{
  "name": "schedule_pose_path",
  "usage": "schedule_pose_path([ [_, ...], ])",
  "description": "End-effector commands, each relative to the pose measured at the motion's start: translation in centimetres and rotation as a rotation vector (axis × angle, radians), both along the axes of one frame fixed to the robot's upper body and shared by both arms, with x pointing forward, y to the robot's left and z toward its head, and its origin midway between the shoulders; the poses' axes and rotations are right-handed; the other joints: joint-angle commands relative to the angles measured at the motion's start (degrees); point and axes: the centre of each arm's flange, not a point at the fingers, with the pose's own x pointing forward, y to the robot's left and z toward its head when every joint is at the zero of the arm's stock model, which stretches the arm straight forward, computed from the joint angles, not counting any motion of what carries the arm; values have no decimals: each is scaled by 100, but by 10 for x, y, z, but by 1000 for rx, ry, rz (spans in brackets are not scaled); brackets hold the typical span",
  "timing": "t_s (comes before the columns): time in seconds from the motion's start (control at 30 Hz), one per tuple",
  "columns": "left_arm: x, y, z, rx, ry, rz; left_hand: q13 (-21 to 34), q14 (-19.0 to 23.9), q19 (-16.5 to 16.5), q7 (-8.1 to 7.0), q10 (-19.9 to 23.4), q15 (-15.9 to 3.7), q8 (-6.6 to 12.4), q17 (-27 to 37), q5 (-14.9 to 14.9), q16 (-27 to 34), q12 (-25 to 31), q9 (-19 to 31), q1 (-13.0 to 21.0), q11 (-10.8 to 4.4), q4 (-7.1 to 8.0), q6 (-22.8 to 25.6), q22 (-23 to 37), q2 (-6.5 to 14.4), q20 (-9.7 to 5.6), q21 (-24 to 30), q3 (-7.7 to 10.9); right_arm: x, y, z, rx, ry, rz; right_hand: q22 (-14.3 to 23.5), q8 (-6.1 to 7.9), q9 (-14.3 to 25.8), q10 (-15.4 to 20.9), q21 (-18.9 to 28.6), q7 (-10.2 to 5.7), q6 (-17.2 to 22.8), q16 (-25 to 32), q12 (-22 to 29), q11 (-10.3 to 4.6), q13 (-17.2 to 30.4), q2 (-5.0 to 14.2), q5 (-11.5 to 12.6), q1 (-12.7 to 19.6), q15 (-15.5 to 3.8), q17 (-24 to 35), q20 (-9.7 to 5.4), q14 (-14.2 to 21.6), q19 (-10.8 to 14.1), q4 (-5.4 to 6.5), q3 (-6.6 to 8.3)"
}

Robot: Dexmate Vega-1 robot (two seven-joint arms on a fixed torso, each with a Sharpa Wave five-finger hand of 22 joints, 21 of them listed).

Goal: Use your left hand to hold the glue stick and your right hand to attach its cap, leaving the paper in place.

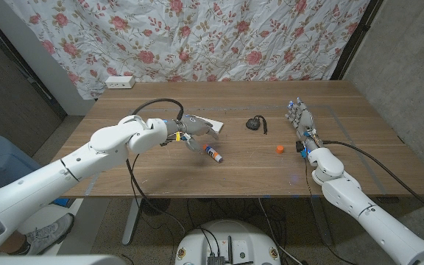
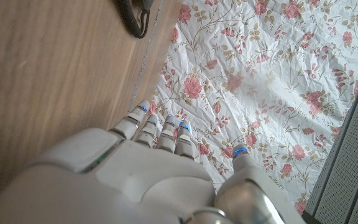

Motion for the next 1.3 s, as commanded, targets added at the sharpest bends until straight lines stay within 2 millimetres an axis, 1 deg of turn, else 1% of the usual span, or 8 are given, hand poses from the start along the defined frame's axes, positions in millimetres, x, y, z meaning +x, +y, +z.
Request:
schedule_pose_path([
  [0.03,4,-13,-11,29,-20,2,22,-7,-51,-26,76,-359,4,17,-27,4,-17,7,86,4,-9,14,16,-1,32,-11,-30,3,-1,-4,12,13,-2,21,35,20,33,19,16,38,37,31,-1,16,55,-18,-3,-39,13,20,19,16,-6,-10],
  [0.27,9,-15,-16,35,-33,7,21,4,-76,-21,124,-355,3,17,-36,11,-14,8,132,-1,-9,13,16,-15,30,-7,-58,5,-1,-4,18,18,1,21,37,20,47,21,32,54,45,36,20,16,67,-20,-11,-36,6,15,23,21,-5,-12],
  [0.73,17,-16,-31,37,-31,18,20,86,-99,-3,185,-392,33,16,-50,39,-21,11,225,-8,-6,83,16,-31,21,6,-114,7,-1,-4,13,21,3,21,38,20,52,24,27,78,52,37,-10,16,78,-23,-23,-41,-7,2,23,31,-4,-16],
  [0.87,19,-16,-35,38,-28,20,22,164,-65,-6,318,-411,54,15,-54,57,4,13,300,-6,-4,138,16,-26,12,26,-147,7,-2,-4,13,23,4,21,36,20,54,25,25,77,54,37,2,16,81,-24,-32,-47,-9,3,22,33,0,-18],
  [1.13,24,-14,-41,34,-17,22,23,197,-49,-12,371,-418,58,15,-53,59,4,13,352,-15,-3,156,15,-17,19,32,-165,7,-1,-4,8,27,7,21,35,20,61,24,23,85,57,39,-12,16,87,-25,-45,-50,-15,0,21,34,7,-20],
  [1.3,26,-15,-44,24,-12,10,22,278,37,-7,417,-438,82,14,-39,68,-11,18,459,-21,3,228,17,29,5,59,-181,6,-1,-4,6,28,9,21,34,20,63,24,23,88,59,39,-11,16,89,-25,-48,-40,-20,6,26,34,8,-19],
])
